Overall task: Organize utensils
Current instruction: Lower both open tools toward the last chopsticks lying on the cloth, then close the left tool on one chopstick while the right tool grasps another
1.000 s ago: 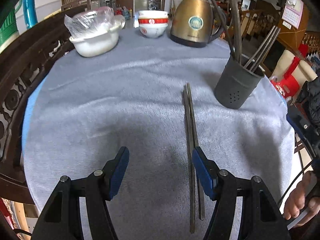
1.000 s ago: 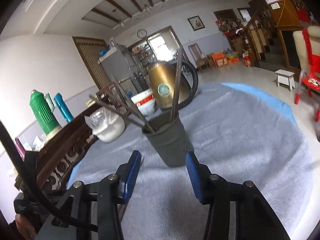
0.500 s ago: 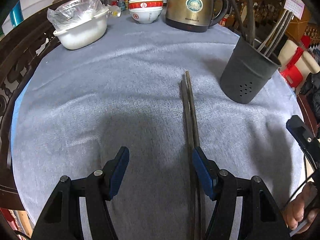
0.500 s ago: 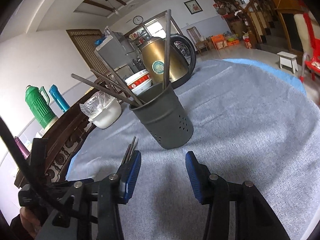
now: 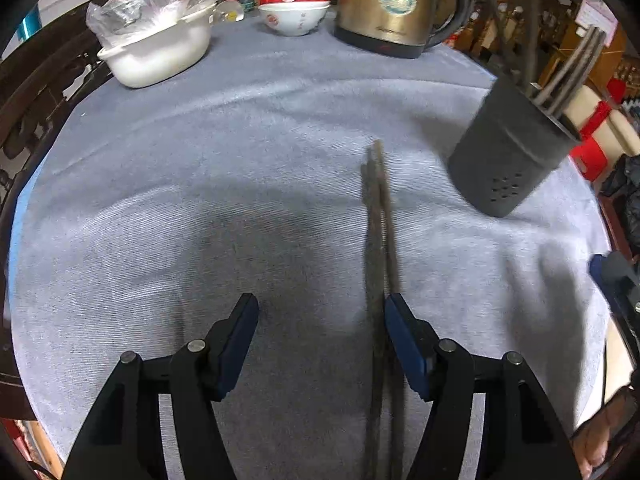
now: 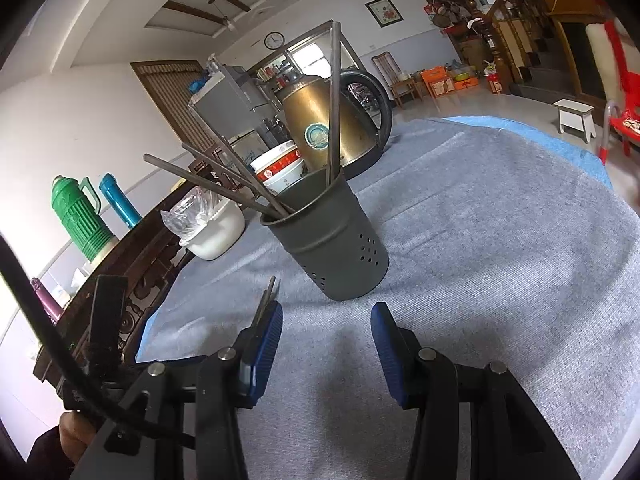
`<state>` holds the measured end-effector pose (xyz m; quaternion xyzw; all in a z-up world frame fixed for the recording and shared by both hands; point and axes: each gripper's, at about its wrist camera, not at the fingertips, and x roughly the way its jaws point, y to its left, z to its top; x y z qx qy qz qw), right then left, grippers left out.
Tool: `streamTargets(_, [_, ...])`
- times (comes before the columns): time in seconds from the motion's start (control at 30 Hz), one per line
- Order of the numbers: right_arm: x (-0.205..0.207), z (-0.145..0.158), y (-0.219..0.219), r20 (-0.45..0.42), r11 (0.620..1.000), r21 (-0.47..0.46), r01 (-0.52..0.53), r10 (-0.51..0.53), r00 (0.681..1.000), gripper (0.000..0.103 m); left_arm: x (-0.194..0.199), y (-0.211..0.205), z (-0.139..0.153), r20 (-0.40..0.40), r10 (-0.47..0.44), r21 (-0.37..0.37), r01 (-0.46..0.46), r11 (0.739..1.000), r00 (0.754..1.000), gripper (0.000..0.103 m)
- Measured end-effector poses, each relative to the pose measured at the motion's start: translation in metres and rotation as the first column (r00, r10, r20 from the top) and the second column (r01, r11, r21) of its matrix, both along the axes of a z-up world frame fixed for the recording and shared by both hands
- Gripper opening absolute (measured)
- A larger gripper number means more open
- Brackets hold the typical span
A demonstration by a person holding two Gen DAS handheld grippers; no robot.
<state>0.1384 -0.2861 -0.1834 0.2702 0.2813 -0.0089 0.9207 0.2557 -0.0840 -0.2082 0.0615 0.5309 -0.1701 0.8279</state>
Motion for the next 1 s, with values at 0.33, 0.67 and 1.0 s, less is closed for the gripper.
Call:
streamTargets(0.33, [0.028,0.0,0.021,-0.098,0.994,-0.008,-0.111,0.11,0.989,0.039,0.014,0.037,0.005,-0.008,0.038,-0.06,-0.039,0.997,0.999,0.04])
streamTargets(0.67, [0.099,-0.021,0.103,-0.33,0.951,-0.062,-0.304,0.268,0.905,0.031,0.018,0.068,0.009,-0.027,0.03,-0.15,-0.034,0.988,0.999,0.033])
streamTargets(1.0, [0.107,-0.038,0.124,-0.445,0.921,-0.173,-0.35,0.244,0.862,0.009,0.018,0.081,0.012,-0.045,0.044,-0.195,-0.051,0.98,0.998,0.033])
